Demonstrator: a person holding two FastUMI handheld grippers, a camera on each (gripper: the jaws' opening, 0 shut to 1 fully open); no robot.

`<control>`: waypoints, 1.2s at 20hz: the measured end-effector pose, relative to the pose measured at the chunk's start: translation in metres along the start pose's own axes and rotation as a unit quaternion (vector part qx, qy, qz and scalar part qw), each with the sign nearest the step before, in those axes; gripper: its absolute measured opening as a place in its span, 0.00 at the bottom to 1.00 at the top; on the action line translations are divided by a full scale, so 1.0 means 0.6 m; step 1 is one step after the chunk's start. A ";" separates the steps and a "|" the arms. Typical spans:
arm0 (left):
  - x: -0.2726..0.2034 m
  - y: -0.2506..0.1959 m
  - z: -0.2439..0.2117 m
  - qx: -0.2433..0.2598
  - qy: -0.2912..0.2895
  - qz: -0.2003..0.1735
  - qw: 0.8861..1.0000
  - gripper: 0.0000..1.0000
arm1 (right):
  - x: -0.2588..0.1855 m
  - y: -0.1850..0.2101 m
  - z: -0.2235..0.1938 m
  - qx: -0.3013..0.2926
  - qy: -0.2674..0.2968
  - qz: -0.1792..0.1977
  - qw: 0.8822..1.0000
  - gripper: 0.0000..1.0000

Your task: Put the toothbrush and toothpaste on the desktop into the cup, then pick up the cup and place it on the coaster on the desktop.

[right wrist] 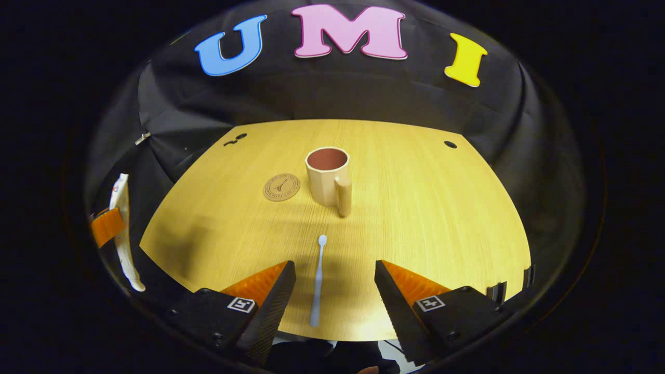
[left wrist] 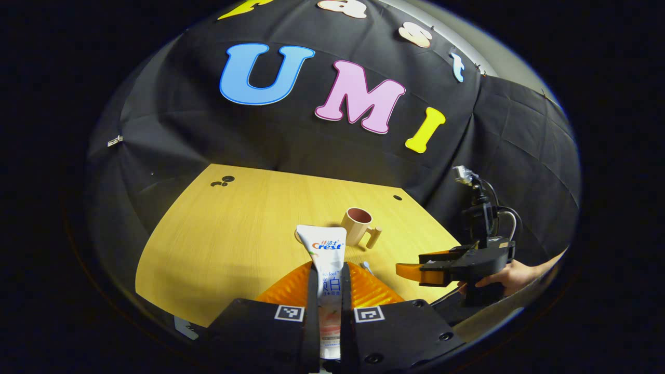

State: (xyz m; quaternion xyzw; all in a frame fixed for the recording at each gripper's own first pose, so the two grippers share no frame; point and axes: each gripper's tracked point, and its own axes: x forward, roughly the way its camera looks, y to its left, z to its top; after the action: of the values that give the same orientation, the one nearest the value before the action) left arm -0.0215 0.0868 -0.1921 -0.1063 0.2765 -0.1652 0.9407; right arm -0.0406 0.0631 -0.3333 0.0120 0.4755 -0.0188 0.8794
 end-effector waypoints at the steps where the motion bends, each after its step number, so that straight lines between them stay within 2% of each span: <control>1: -0.005 0.005 -0.007 -0.001 0.001 0.003 1.000 0.20 | 0.013 0.005 -0.008 -0.005 0.013 -0.001 1.000 0.94; 7: -0.031 0.026 -0.033 -0.003 0.008 0.016 1.000 0.21 | 0.085 0.027 -0.048 -0.004 0.082 -0.011 0.997 0.88; 14: -0.045 0.050 -0.047 -0.019 0.011 0.038 0.999 0.20 | 0.131 0.027 -0.082 -0.034 0.129 -0.023 0.991 0.82; 18: -0.047 0.057 -0.050 -0.027 0.011 0.050 0.998 0.20 | 0.142 0.024 -0.095 -0.021 0.156 -0.023 0.987 0.64; 24: -0.039 0.057 -0.050 -0.031 0.011 0.061 0.998 0.20 | 0.152 0.035 -0.088 0.000 0.150 -0.009 0.989 0.43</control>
State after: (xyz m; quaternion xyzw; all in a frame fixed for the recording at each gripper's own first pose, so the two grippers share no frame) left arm -0.0483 0.1240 -0.2155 -0.1168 0.2981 -0.0996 0.9421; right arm -0.0341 0.0841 -0.4384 0.0105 0.6019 -0.0247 0.7981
